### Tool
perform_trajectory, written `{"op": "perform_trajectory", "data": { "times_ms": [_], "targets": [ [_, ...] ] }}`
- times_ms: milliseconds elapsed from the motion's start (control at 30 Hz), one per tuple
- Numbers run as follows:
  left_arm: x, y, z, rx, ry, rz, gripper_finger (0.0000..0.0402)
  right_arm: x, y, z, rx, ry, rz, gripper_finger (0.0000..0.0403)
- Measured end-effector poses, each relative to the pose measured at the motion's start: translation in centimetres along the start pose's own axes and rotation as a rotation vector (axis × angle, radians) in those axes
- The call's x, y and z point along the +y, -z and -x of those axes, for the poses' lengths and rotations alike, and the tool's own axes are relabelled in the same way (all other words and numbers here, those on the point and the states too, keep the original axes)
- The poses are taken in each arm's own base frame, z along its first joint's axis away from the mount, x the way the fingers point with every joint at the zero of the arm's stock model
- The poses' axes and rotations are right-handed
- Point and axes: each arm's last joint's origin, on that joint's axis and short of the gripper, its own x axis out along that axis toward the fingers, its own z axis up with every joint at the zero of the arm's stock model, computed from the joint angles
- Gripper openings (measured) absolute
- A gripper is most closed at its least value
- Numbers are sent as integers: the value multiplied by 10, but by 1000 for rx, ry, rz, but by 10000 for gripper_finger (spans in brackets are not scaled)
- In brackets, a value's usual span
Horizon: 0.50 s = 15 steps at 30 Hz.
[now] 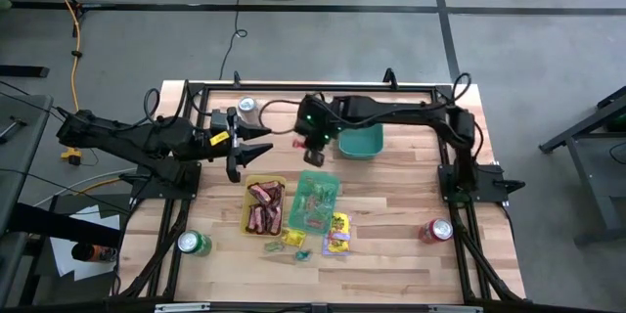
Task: Sort candy
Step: Put the red gummy into the light blue bin
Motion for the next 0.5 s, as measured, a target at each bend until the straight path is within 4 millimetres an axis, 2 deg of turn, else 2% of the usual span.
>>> {"op": "perform_trajectory", "data": {
  "times_ms": [133,267,400,500],
  "targets": [
    [0,0,0,2,-2,-1,189,23,23,2,62,-68,33,1],
    [0,0,0,1,-2,-2,189,42,65,-6,136,-93,-11,1],
    [0,0,0,-1,-5,-8,189,59,101,-1,105,-119,-92,1],
    [1,0,-1,-4,-14,-19,189,68,119,7,33,-147,-156,0]
  ]
}}
